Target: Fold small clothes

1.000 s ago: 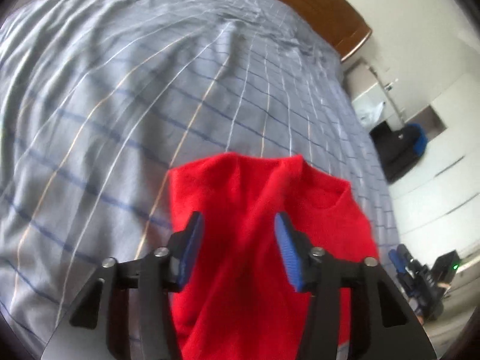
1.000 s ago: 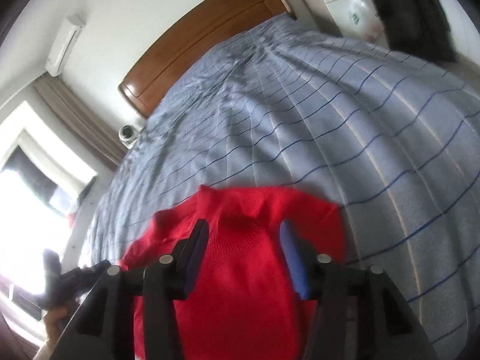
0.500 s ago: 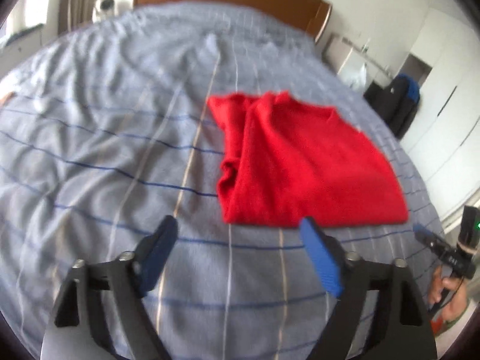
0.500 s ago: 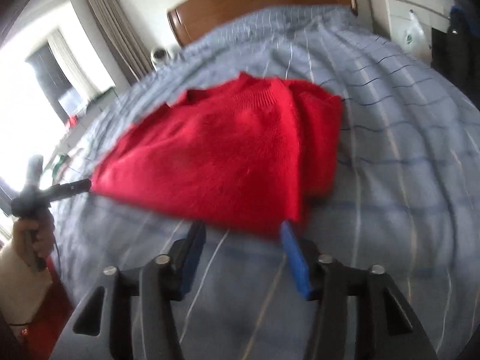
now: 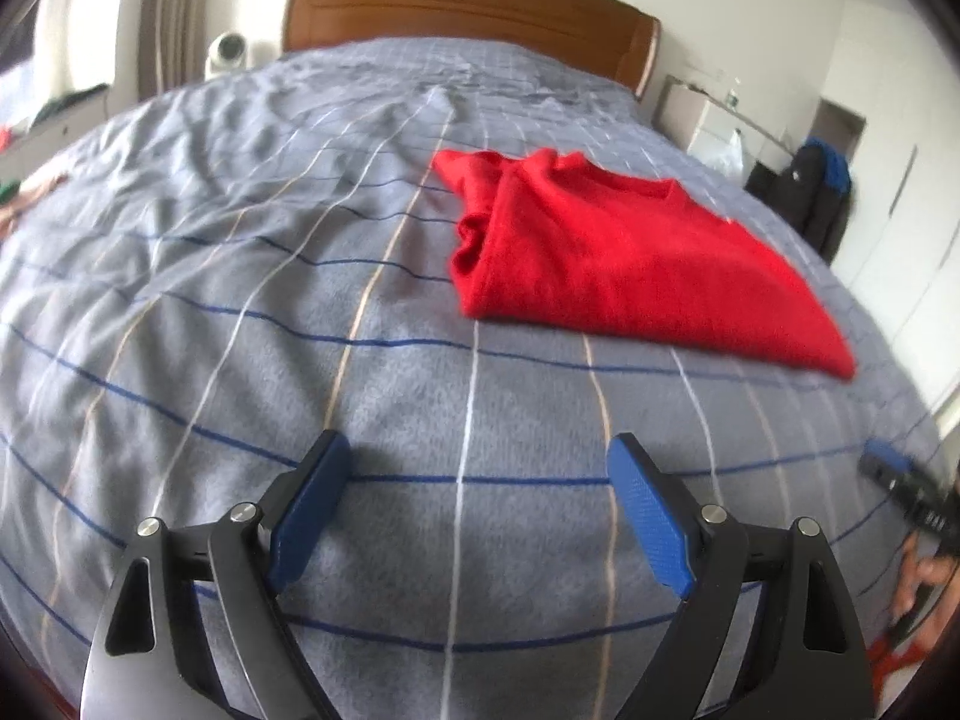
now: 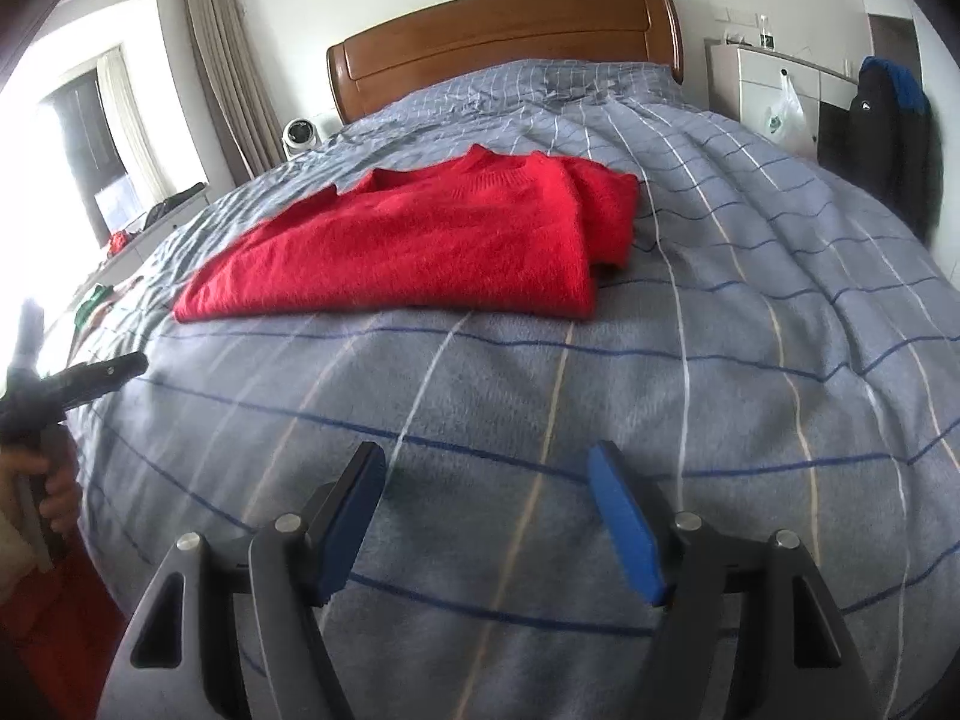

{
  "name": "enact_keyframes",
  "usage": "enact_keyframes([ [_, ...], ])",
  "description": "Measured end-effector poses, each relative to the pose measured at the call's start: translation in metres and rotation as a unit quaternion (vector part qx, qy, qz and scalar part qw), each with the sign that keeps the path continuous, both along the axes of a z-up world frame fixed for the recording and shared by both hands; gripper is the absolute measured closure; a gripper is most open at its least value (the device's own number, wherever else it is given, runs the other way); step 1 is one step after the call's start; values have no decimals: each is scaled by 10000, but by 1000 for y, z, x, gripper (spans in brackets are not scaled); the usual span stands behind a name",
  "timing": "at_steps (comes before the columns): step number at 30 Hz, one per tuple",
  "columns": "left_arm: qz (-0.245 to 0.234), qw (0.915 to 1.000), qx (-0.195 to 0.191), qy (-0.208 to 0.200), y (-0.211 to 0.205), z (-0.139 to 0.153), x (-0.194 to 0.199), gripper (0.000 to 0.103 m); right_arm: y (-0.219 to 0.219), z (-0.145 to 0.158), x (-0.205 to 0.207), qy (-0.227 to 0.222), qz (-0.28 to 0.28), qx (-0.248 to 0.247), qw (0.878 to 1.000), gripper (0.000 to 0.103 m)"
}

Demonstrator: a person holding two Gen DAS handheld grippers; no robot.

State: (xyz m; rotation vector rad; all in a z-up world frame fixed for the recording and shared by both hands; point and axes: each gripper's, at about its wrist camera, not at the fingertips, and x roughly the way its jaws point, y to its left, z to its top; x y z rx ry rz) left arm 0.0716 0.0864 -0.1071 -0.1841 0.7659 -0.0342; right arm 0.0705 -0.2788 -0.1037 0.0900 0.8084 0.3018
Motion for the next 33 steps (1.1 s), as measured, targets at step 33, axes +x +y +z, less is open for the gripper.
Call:
enact_keyframes([
  [33, 111, 9996, -244, -122, 30, 6, -18, 6, -62, 8, 188, 1491, -937, 1728, 9691, 30],
])
